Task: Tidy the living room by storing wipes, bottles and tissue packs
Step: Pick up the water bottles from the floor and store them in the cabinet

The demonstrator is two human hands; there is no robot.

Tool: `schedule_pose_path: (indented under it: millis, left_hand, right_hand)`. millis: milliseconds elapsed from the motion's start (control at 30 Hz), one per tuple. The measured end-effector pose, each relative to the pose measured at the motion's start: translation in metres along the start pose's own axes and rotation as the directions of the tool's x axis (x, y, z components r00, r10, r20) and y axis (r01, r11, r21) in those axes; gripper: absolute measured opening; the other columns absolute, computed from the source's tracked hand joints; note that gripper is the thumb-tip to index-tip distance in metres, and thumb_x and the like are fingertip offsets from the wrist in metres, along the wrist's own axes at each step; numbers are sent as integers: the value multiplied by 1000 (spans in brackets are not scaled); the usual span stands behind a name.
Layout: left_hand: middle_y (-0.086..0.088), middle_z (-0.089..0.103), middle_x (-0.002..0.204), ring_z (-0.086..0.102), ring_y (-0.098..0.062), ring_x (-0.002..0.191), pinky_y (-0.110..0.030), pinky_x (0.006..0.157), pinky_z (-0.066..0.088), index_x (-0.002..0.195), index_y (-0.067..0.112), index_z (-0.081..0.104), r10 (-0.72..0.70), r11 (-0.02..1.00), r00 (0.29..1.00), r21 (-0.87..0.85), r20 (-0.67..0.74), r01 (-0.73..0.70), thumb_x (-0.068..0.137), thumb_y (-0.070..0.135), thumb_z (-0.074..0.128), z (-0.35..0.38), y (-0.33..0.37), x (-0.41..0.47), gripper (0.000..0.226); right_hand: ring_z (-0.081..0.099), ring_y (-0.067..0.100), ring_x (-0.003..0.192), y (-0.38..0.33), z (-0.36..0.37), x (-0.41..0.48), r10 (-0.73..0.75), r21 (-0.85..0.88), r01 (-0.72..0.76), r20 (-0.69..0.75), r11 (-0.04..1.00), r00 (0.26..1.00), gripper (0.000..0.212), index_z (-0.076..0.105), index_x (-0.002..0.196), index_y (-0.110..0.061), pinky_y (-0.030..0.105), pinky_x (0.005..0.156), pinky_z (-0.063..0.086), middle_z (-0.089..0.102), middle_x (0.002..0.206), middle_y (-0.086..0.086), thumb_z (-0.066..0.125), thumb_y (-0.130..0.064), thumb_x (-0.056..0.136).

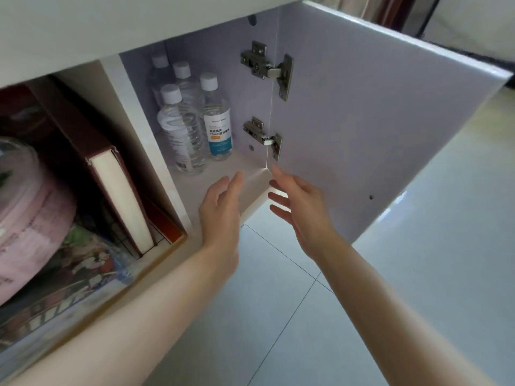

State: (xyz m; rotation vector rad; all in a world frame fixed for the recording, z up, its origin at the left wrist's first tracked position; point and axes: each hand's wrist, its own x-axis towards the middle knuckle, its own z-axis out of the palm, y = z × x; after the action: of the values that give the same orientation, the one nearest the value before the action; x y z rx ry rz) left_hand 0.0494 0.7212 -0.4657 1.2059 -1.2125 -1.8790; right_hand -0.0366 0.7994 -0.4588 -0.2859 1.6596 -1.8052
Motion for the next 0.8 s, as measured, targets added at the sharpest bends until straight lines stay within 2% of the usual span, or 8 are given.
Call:
schedule_pose_path:
  millis: [200, 333, 400, 467, 533, 667, 800]
  left_hand:
    - [4, 60, 127, 55, -14, 118, -35, 105, 42, 125, 26, 57, 44, 996, 993, 76, 106, -52, 88, 41, 64, 1, 4, -30, 42]
    - [9, 63, 117, 57, -8, 111, -28, 96, 45, 126, 21, 58, 103, 989, 978, 89, 182, -120, 89, 39, 63, 7, 18, -47, 42]
    - [15, 64, 109, 58, -2, 105, -22, 88, 45, 122, 22, 60, 142, 982, 961, 86, 238, -167, 87, 39, 65, 13, 26, -55, 39]
    - [13, 63, 114, 57, 3, 106, -19, 86, 45, 125, 22, 59, 194, 968, 933, 93, 302, -231, 85, 38, 68, 22, 33, -64, 44]
    - [10, 60, 124, 55, 1, 113, -19, 90, 44, 130, 24, 55, 256, 941, 892, 114, 372, -317, 83, 40, 71, 33, 38, -74, 52]
    - [14, 45, 139, 43, 1, 126, -14, 93, 38, 141, 32, 41, 369, 869, 798, 128, 476, -479, 77, 51, 72, 58, 49, -90, 73]
    - [12, 31, 148, 33, 5, 127, -18, 101, 31, 147, 32, 30, 444, 815, 733, 107, 516, -569, 75, 52, 74, 85, 60, -103, 87]
  right_hand:
    - [69, 10, 98, 1, -29, -38, 9, 39, -7, -70, 999, 997, 18, 71, 96, -29, 32, 88, 56, 72, 107, -7, 67, -42, 84]
    - [71, 11, 96, -4, -46, -63, 1, 35, 3, -96, 999, 995, 27, 70, 102, -23, 30, 84, 57, 74, 105, -4, 68, -42, 82]
    - [71, 12, 96, -6, -58, -77, -4, 22, 7, -107, 1000, 994, 27, 72, 99, -20, 31, 83, 57, 74, 103, -3, 67, -41, 82]
    - [71, 14, 97, -10, -71, -91, -28, 8, 30, -129, 1000, 991, 29, 77, 92, -22, 32, 84, 56, 75, 101, -2, 70, -45, 75]
    - [71, 15, 96, -15, -86, -102, -59, -16, 58, -165, 998, 985, 41, 77, 89, -24, 33, 83, 56, 75, 100, -2, 71, -55, 62]
    - [71, 13, 92, -26, -108, -106, -88, -83, 70, -248, 994, 965, 57, 71, 97, -21, 35, 85, 55, 75, 96, -3, 69, -61, 56]
    - [68, 11, 100, -38, -114, -97, -142, -124, 115, -245, 986, 959, 49, 71, 94, -33, 33, 87, 54, 72, 102, -9, 66, -67, 58]
